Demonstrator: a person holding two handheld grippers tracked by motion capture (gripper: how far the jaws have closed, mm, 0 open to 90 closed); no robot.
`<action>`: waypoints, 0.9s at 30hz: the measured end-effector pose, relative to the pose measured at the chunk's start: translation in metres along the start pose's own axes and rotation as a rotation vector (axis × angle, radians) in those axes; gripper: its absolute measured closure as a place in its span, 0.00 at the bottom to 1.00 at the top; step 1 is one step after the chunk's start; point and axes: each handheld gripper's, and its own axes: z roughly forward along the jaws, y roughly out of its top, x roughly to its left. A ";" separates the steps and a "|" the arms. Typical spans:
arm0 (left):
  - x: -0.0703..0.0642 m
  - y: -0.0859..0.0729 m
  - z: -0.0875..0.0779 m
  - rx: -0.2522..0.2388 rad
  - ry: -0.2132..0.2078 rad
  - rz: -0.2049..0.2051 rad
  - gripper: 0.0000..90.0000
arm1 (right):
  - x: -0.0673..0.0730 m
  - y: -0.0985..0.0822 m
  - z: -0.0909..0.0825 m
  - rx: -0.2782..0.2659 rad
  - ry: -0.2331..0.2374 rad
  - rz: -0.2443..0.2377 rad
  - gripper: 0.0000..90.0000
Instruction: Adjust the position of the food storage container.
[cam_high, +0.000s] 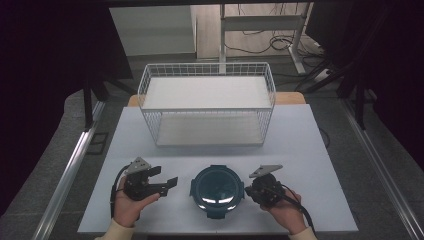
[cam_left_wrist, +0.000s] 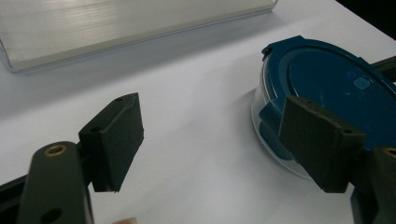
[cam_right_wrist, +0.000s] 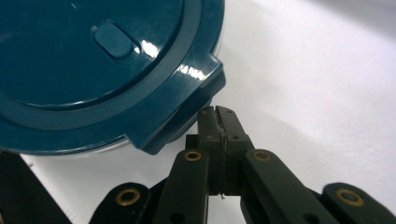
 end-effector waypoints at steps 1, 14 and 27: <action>0.000 0.000 -0.001 -0.002 -0.005 -0.004 0.24 | -0.001 -0.001 -0.004 -0.014 -0.012 0.005 1.00; -0.002 0.002 -0.002 -0.009 -0.022 -0.023 0.23 | -0.020 -0.018 -0.028 -0.184 0.036 0.080 0.99; -0.002 0.001 -0.002 -0.004 -0.019 -0.018 0.23 | -0.019 -0.023 -0.026 -0.252 0.064 0.113 0.38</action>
